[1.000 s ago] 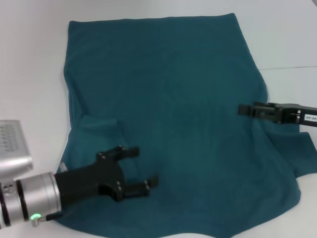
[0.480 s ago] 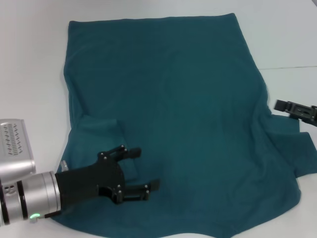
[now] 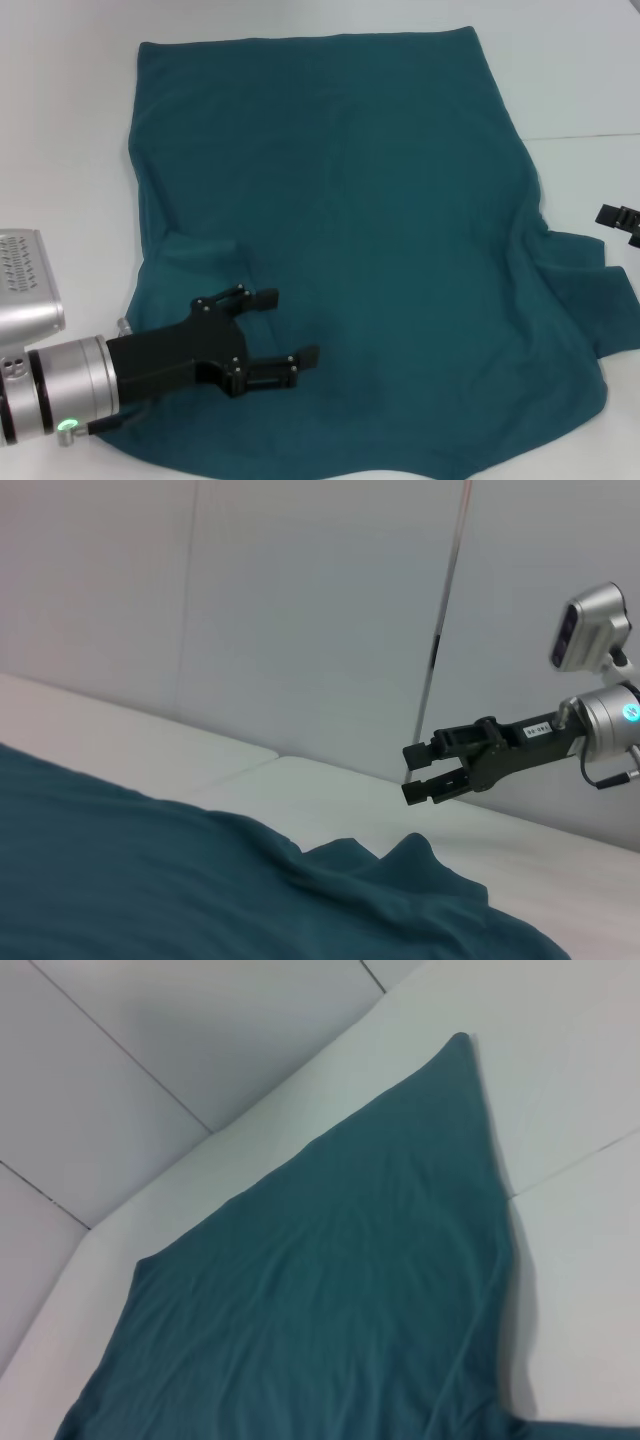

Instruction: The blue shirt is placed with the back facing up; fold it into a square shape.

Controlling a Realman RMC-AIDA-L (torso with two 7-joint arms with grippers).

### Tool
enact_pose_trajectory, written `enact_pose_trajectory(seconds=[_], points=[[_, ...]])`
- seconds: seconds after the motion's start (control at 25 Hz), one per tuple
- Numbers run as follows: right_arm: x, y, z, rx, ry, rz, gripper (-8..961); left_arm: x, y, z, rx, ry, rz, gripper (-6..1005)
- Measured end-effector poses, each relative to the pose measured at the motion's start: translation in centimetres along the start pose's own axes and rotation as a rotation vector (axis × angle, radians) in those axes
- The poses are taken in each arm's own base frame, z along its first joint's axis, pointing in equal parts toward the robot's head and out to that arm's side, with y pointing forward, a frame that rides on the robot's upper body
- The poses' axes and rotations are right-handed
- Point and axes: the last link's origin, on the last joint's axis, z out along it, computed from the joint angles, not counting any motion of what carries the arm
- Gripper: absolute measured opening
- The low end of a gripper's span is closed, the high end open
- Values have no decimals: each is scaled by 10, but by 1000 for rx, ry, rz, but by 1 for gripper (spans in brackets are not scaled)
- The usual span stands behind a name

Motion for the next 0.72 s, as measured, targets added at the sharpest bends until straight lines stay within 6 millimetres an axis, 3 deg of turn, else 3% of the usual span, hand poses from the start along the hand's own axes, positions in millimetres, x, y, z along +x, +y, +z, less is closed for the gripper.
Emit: enact_pose_trajectory(seconds=[0.28, 0.72], points=[[2, -9, -12, 18, 2, -4, 925, 0, 0, -2, 11, 17, -54, 947], [28, -16, -13, 30, 34, 19, 925, 0, 0, -2, 11, 22, -66, 948]])
